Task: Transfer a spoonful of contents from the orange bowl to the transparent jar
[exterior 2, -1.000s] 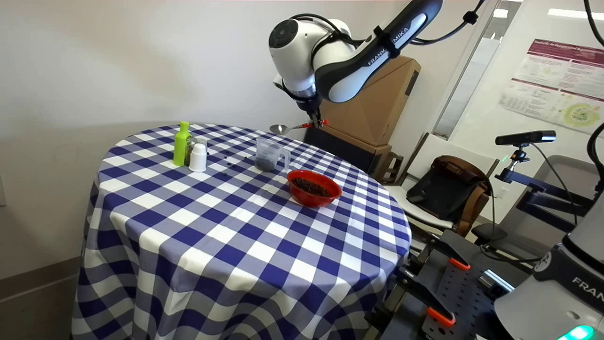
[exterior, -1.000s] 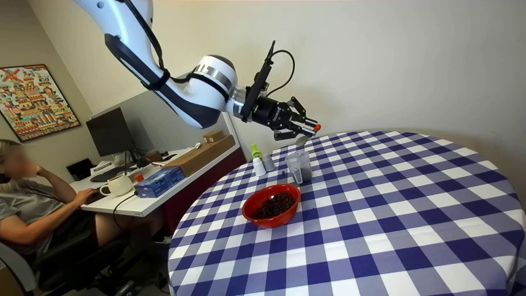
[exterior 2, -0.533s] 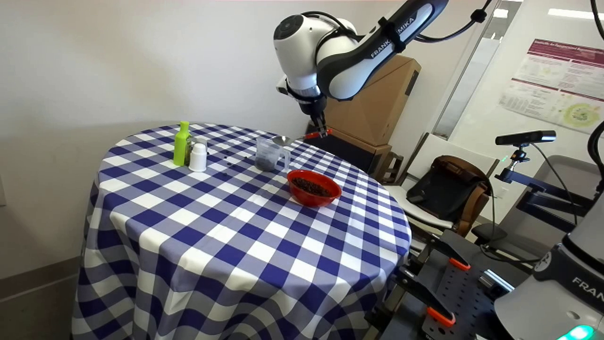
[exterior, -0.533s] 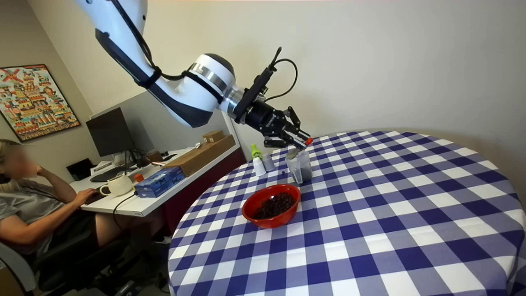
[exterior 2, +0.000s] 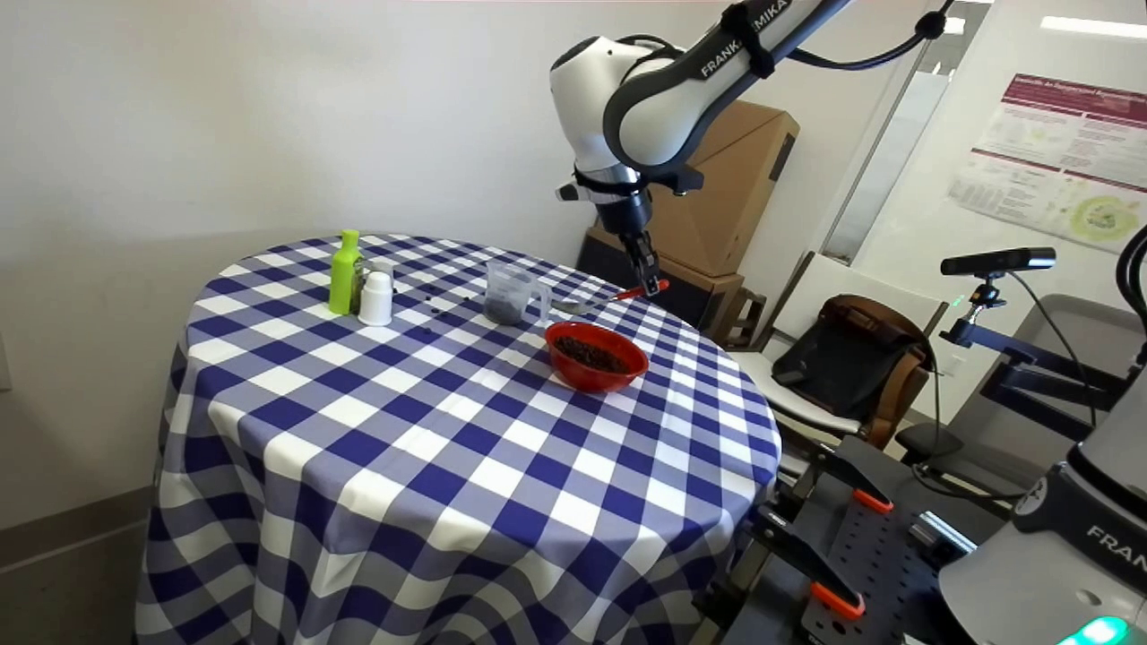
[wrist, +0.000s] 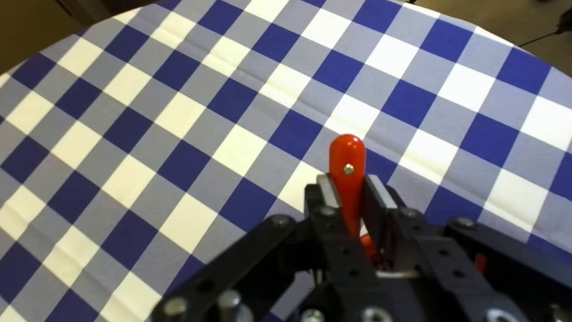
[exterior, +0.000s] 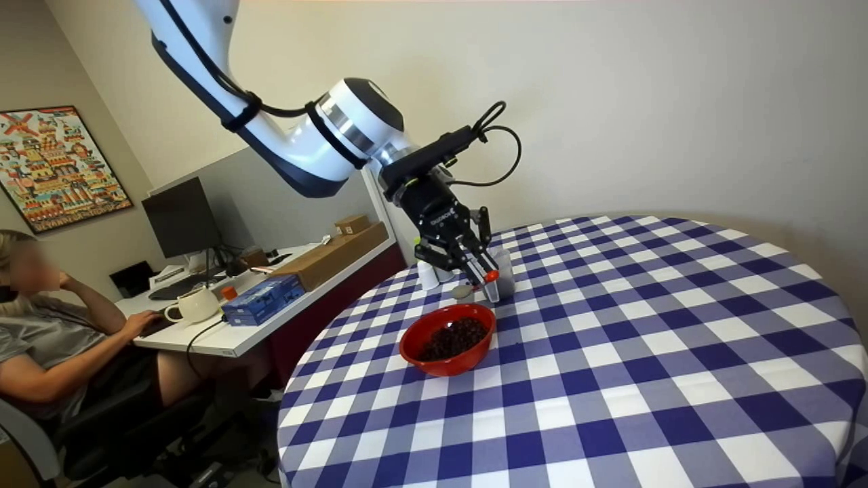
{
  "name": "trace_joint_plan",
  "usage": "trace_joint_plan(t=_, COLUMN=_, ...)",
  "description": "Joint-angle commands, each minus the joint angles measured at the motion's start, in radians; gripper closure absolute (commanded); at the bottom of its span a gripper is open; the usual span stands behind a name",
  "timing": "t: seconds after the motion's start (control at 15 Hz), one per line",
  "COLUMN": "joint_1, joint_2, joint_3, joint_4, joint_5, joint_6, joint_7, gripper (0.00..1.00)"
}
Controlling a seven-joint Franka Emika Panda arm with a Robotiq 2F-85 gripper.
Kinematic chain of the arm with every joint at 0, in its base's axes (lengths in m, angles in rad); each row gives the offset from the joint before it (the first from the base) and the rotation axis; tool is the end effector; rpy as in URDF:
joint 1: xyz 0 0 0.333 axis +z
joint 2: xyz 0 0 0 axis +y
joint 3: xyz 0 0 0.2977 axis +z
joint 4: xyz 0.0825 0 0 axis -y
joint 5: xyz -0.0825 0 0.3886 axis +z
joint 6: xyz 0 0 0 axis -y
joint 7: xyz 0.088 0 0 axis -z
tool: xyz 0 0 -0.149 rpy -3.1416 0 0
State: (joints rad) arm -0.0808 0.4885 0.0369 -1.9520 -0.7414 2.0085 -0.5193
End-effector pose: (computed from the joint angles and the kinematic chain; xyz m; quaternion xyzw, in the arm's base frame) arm 0.5598 -0.0900 0.1569 0.8359 0.4289 -0.2681 0.2132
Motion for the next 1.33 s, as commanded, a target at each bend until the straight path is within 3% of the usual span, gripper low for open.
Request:
trace_joint_plan(t=0.0, joint_1=-0.031, joint_2=-0.058, joint_3=0.014, joint_4=-0.039, joint_5=0.087, joint_6=-0.007, joint_7=-0.154, gripper=0.95)
trace_joint_plan(t=0.47, joint_1=-0.014, joint_2=-0.274, joint_3=0.037, joint_4=-0.233, joint_5=0.213, joint_6=0.027, joint_7=-0.345, gripper=0.95)
trace_joint_plan(t=0.8, joint_1=-0.008, joint_2=-0.447, joint_3=0.010, joint_4=-0.409, joint_5=0.245, joint_6=0.072, joint_7=-0.477, gripper=0.95)
trace_joint_plan(t=1.07, joint_1=-0.010, joint_2=-0.529, joint_3=-0.041, joint_4=-0.590, joint_5=0.180, joint_6=0.217, joint_7=-0.484, gripper=0.95)
trace_joint_plan(t=1.27, joint_1=-0.022, joint_2=-0.521, joint_3=-0.085, joint_4=-0.703, joint_5=0.102, joint_6=0.413, joint_7=-0.419, gripper=0.95)
